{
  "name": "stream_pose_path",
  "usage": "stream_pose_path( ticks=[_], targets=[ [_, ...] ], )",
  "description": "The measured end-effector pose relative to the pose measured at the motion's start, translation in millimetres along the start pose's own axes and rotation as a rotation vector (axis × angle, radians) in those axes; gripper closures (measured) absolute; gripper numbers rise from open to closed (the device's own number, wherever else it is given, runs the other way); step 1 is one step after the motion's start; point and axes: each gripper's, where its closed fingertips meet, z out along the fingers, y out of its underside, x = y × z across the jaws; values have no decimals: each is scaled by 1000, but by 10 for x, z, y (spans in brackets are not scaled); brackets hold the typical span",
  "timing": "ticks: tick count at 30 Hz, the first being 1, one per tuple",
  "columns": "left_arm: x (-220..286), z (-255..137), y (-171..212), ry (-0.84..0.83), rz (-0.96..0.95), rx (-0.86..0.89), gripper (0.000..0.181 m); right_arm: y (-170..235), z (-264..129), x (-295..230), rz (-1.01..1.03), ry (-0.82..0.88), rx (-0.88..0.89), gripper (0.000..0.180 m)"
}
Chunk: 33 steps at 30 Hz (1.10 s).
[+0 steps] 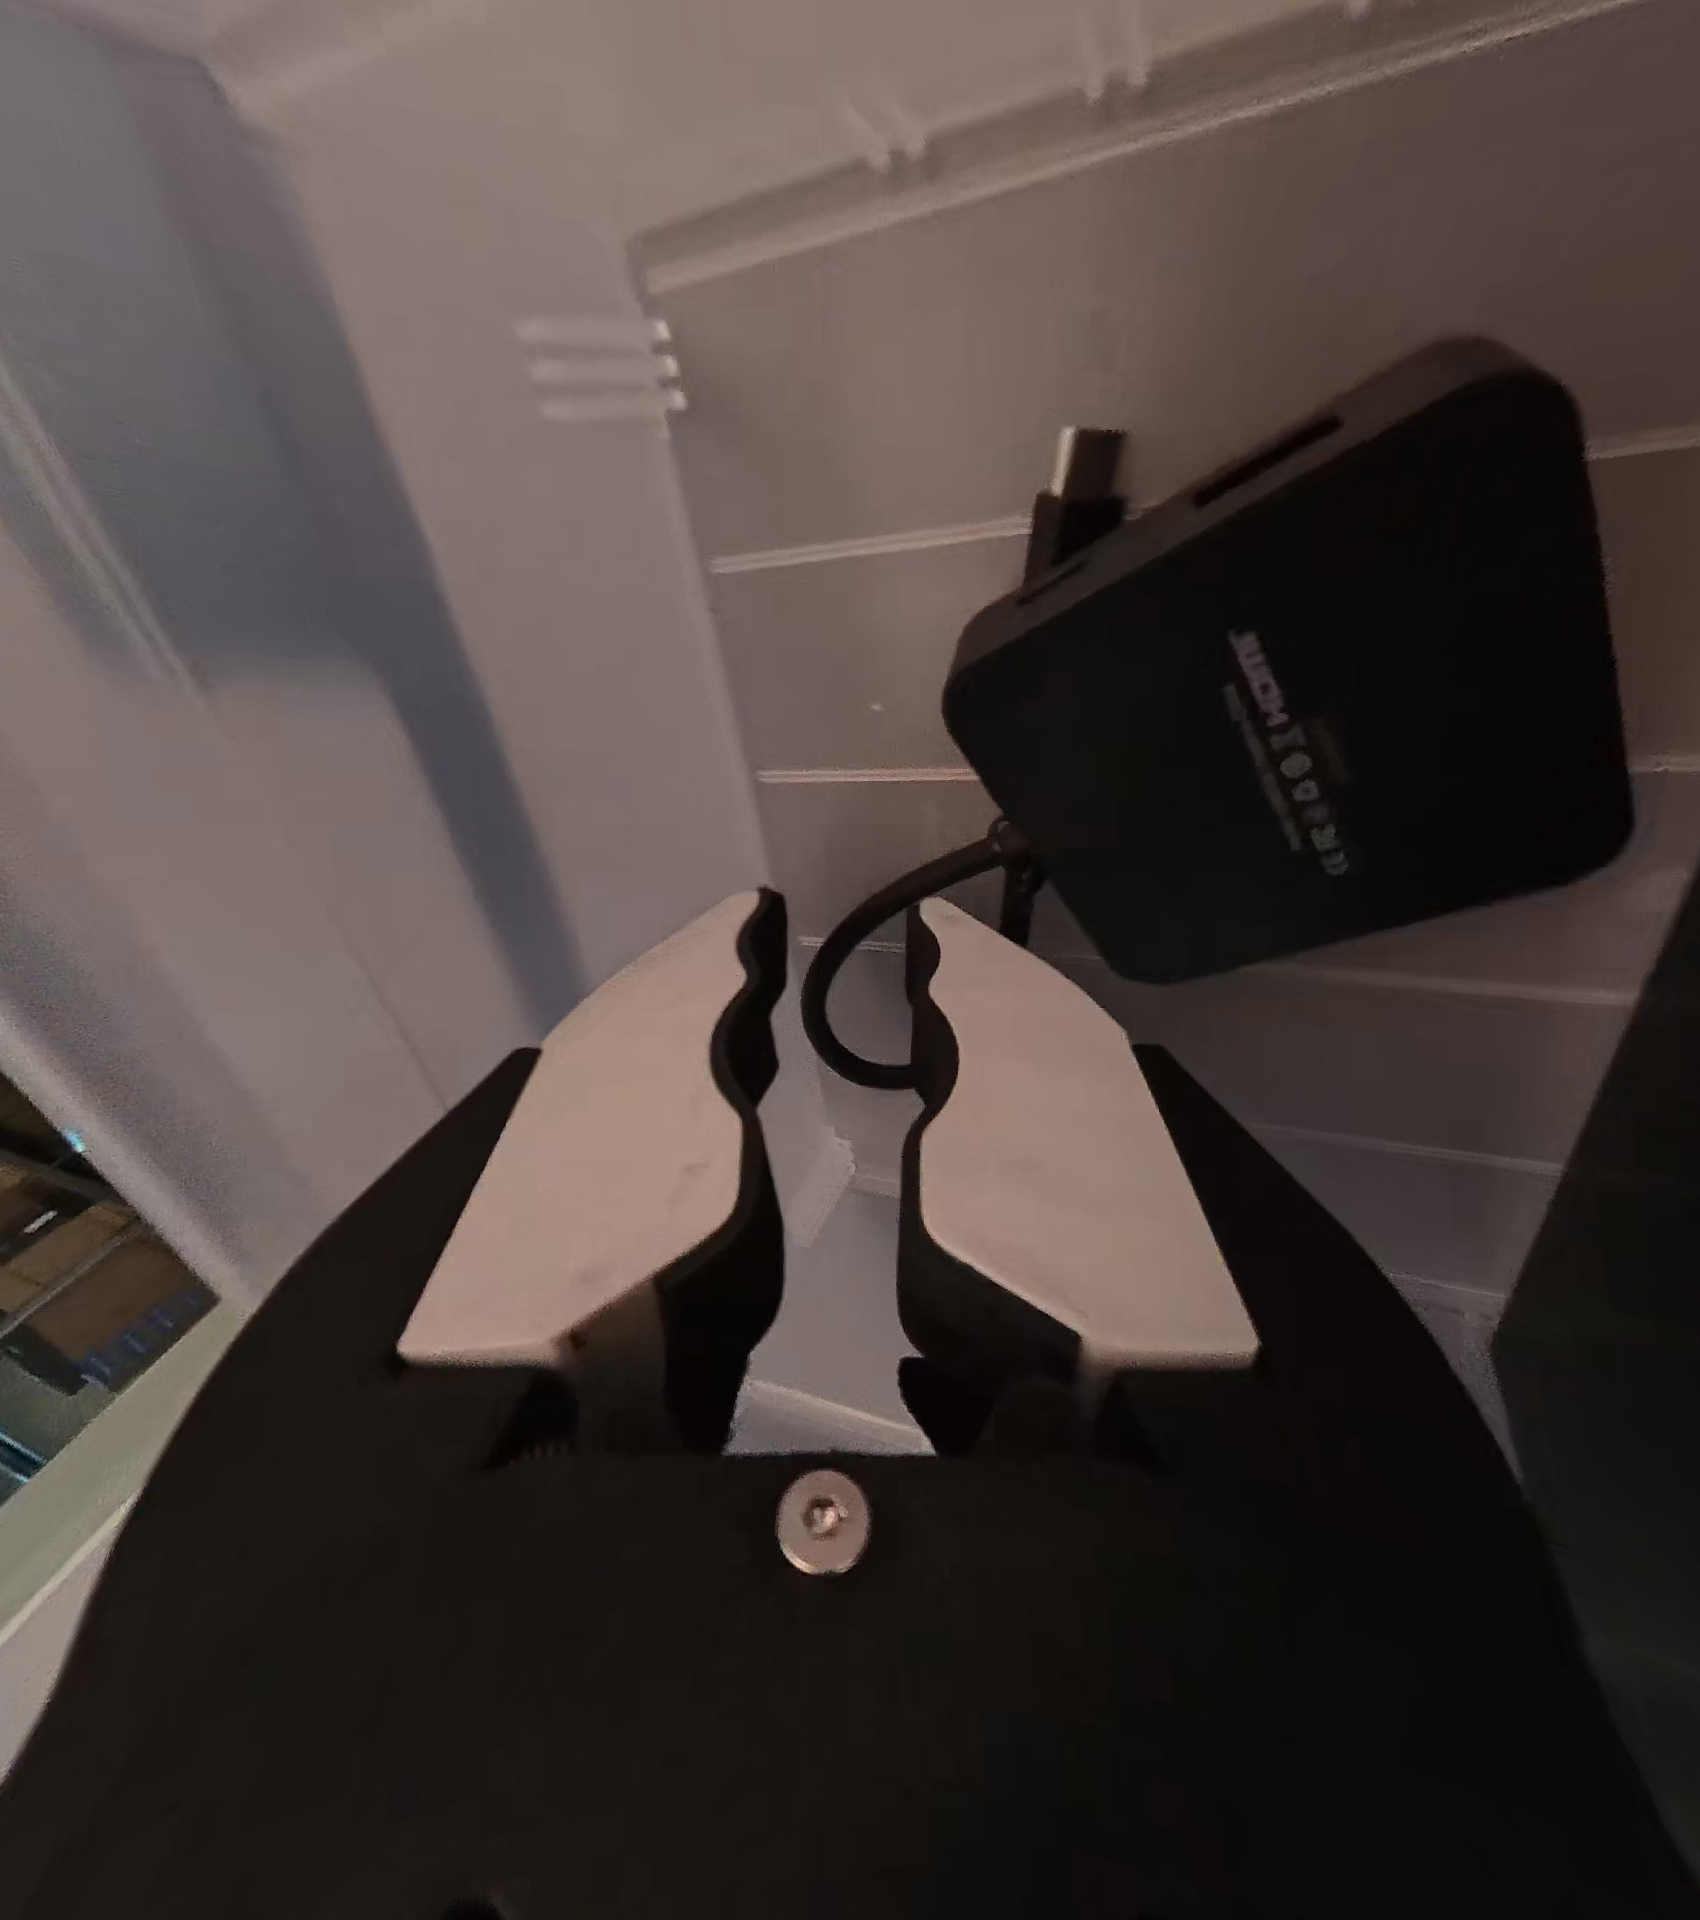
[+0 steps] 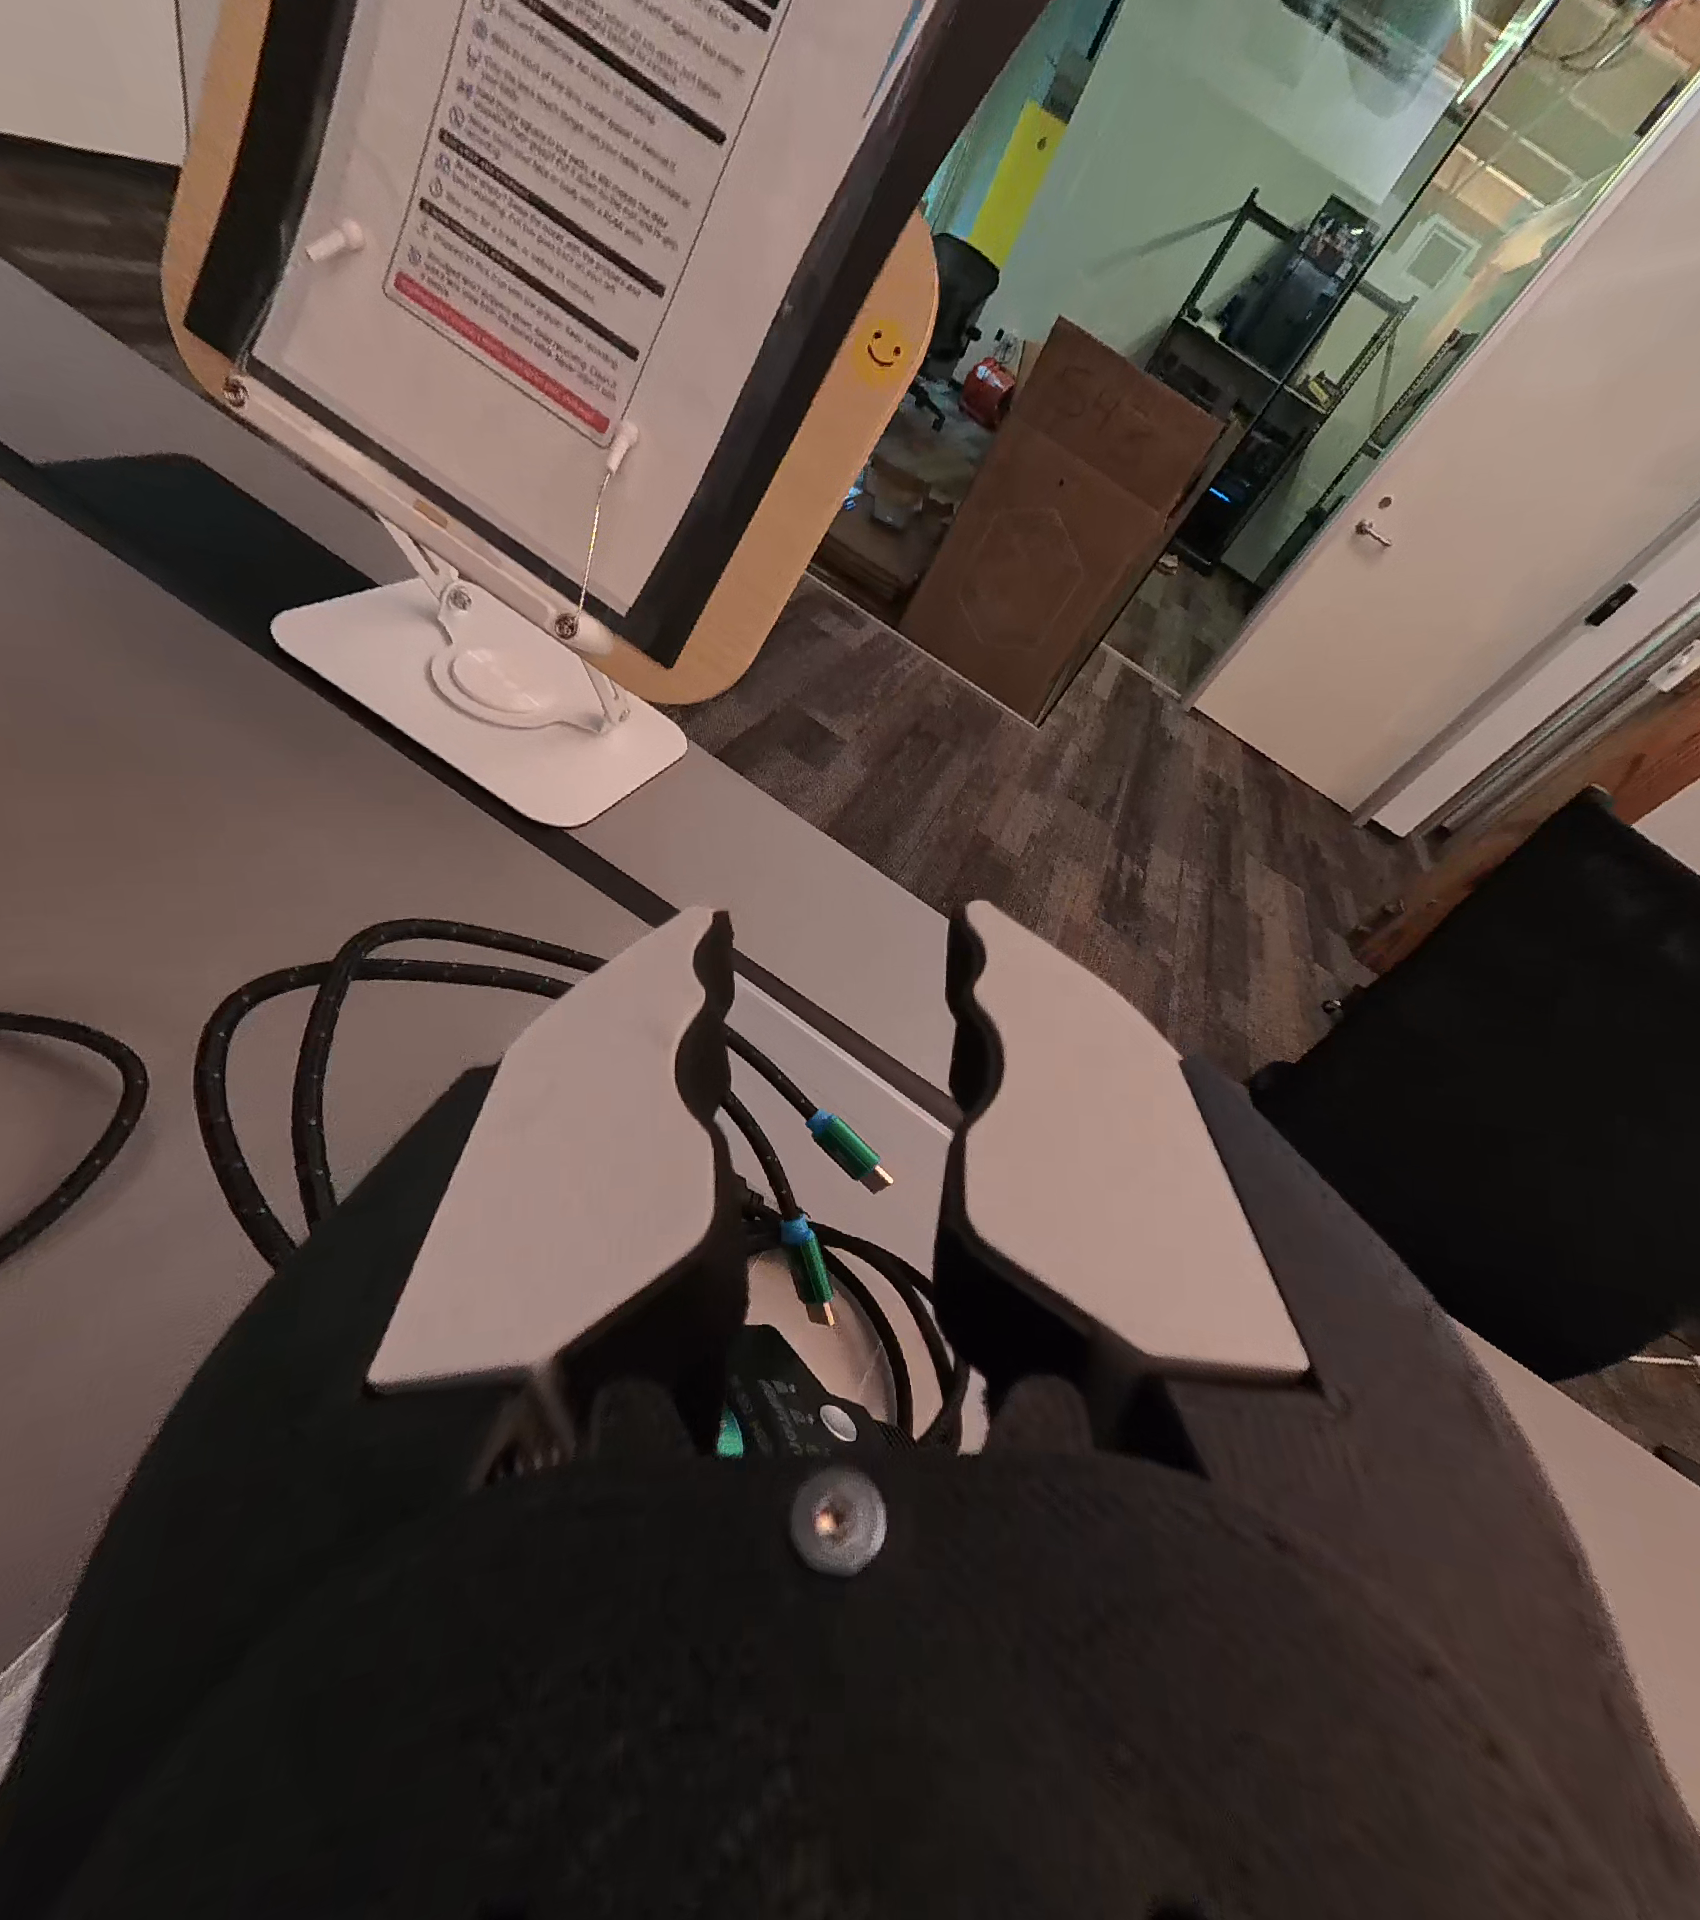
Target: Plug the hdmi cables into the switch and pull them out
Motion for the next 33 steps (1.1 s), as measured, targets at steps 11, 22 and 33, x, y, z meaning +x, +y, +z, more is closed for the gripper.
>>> stream_pose_path(
  ticks=[11, 22, 33],
  targets=[
    [-71, -578, 101, -197, -36, -166, 177, -68, 78, -179, -30, -79, 31, 141],
    [82, -2530, -698, -301, -528, 72, 177, -734, -83, -936, -96, -319, 271, 142],
    [1028, -2409, -2191, 76, -1027, 448, 177, -795, -165, -2208, -384, -632, 289, 140]
  ],
)
